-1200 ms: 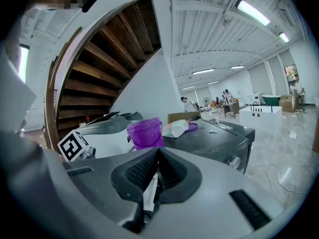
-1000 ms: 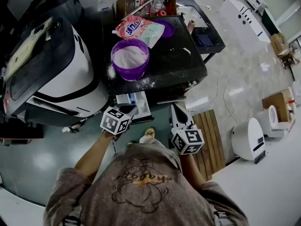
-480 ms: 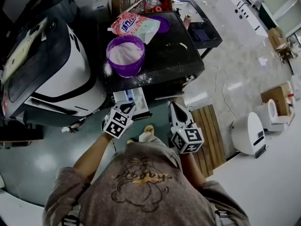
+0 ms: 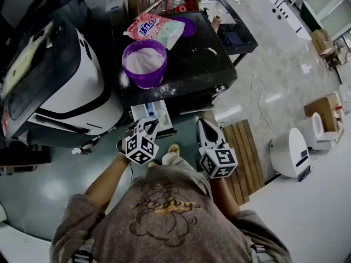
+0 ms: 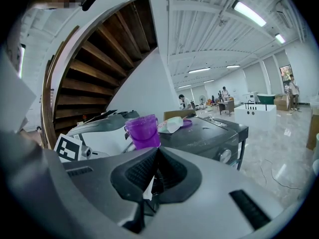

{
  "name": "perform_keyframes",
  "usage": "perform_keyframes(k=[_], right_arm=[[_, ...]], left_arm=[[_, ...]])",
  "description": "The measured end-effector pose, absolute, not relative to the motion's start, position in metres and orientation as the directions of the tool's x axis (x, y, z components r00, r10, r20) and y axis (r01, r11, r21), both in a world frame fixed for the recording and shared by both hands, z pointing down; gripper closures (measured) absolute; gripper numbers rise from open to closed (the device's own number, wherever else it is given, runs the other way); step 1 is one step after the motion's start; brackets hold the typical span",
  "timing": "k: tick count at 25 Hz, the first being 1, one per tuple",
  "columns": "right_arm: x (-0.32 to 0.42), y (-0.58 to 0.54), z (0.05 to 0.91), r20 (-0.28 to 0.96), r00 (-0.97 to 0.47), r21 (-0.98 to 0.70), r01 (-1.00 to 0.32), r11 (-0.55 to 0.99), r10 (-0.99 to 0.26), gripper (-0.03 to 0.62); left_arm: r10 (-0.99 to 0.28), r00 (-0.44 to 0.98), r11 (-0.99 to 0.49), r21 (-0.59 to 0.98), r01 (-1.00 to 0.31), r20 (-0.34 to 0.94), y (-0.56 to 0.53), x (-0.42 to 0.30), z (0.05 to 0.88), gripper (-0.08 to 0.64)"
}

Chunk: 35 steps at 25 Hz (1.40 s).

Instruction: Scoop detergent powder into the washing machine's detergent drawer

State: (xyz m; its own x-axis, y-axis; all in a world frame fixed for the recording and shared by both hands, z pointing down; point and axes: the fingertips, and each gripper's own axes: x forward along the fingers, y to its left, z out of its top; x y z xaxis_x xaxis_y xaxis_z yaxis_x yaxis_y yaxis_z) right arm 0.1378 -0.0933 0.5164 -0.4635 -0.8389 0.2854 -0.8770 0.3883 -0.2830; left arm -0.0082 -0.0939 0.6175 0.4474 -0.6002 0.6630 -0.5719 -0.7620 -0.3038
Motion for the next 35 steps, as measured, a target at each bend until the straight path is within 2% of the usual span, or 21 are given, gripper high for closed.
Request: perform_keyframes(k=[7,14,21,25,30,35], right_arm=[[0.139,-0.09,0.519,0.284,-0.466,-0.283,-0.876,0.392,-0.838,0.6],[0.133,-0.092,0.519,0.288,-0.474,-0.272,-0.874,0.404,-0.832,0.6],[0.131,-0.094,0.518,0.284,-0.479,-0.27,-0.871,0.41,-0.831,0.6],[0.129,-0.095,0.517,0.283,-0.481,-0.266,-0.871,0.414,-0.83,0.6],[0.127,-0.098,0.516,0.275,-0.486,-0.28,-0.866,0.414,-0.83,0.6],[0.125,-0.102,0.515,0.272,-0.489,-0.273,-0.865,0.421,-0.829,0.6]], left_arm=[[-0.625,0.427,-0.767,-0.409,-0.494,0.654,-0.09,-0.007,0.618,0.537],[-0.664,0.401,-0.746,-0.594,-0.3,0.631,-0.087,-0.004,0.62,0.537],[-0.677,0.396,-0.732,-0.625,-0.272,0.621,-0.087,-0.006,0.617,0.537],[-0.673,0.419,-0.74,-0.544,-0.396,0.61,-0.091,-0.009,0.608,0.537],[-0.672,0.475,-0.703,-0.286,-0.651,0.569,-0.102,-0.021,0.592,0.537],[-0.697,0.512,-0.616,-0.055,-0.786,0.502,-0.11,-0.036,0.572,0.537]])
